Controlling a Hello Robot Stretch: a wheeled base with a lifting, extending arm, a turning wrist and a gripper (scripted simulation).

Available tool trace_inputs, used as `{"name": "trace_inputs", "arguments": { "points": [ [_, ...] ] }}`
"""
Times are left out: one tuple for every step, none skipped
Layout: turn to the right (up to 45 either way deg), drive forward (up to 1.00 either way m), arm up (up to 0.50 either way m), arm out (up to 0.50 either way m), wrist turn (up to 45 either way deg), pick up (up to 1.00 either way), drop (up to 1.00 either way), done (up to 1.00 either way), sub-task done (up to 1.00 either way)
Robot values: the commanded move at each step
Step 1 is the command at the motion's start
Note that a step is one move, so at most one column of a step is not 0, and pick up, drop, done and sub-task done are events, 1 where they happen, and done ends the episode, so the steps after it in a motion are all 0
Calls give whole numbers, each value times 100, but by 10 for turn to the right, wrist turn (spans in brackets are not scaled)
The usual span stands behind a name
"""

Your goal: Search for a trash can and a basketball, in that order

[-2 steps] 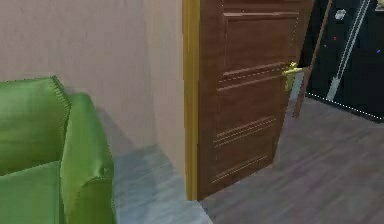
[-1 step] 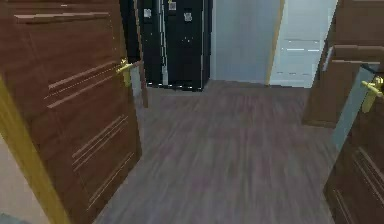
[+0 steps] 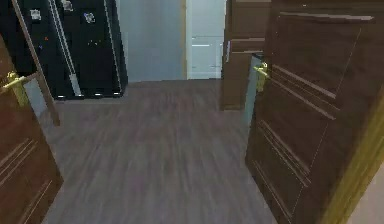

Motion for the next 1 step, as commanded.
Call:
{"name": "trace_inputs", "arguments": {
  "points": [
    [0,100,0,0,0,0,0,0,0]
  ]
}}
